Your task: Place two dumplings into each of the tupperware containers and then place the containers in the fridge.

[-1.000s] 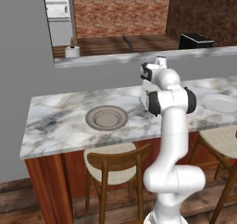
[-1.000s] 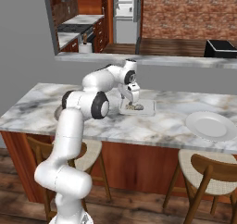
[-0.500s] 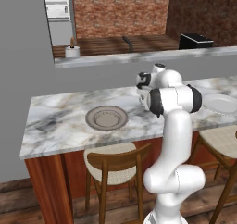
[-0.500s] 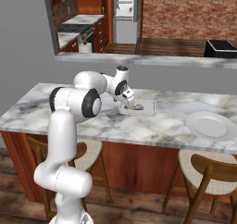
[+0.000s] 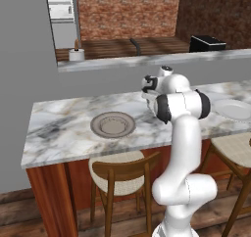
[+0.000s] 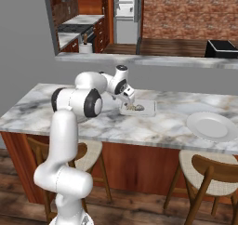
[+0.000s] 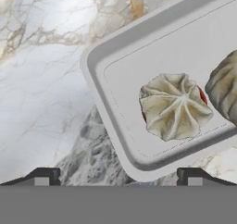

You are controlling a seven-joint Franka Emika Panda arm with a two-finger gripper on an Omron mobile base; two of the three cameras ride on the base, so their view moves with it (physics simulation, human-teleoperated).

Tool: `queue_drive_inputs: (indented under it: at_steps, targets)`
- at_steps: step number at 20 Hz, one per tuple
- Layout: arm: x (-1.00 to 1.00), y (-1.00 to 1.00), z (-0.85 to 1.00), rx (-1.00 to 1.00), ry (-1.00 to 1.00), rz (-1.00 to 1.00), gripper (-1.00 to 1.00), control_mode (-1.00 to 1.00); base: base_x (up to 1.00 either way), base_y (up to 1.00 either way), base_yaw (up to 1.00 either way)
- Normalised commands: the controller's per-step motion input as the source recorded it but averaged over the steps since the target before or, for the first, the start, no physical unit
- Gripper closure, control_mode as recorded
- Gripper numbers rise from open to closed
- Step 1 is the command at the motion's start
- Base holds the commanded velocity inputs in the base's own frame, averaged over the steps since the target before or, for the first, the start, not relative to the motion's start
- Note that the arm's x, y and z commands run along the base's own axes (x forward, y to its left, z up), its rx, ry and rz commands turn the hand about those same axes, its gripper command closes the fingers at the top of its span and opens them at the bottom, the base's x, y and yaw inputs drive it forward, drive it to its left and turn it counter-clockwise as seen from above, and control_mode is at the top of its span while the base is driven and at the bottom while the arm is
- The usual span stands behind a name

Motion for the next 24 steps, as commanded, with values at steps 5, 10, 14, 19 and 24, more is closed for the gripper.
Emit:
queue_drive_inputs:
  at_steps: [5,10,14,19,24]
  targets:
    - [0.18,0.1,0.0,-0.01,0.1,0.05,-1.0,-1.0,0.0,0.0,0.0]
    - [0.0,0.07,-0.23,-0.09,0.01,0.01,-1.0,-1.0,0.0,0.0,0.0]
    - [0.0,0.03,-0.12,-0.09,0.0,0.0,-1.0,-1.0,0.0,0.0,0.0]
    - [-0.02,0.0,-0.03,-0.01,0.02,0.04,-1.0,-1.0,0.0,0.0,0.0]
    - [0.0,0.0,0.0,0.0,0.02,0.03,-1.0,-1.0,0.0,0.0,0.0]
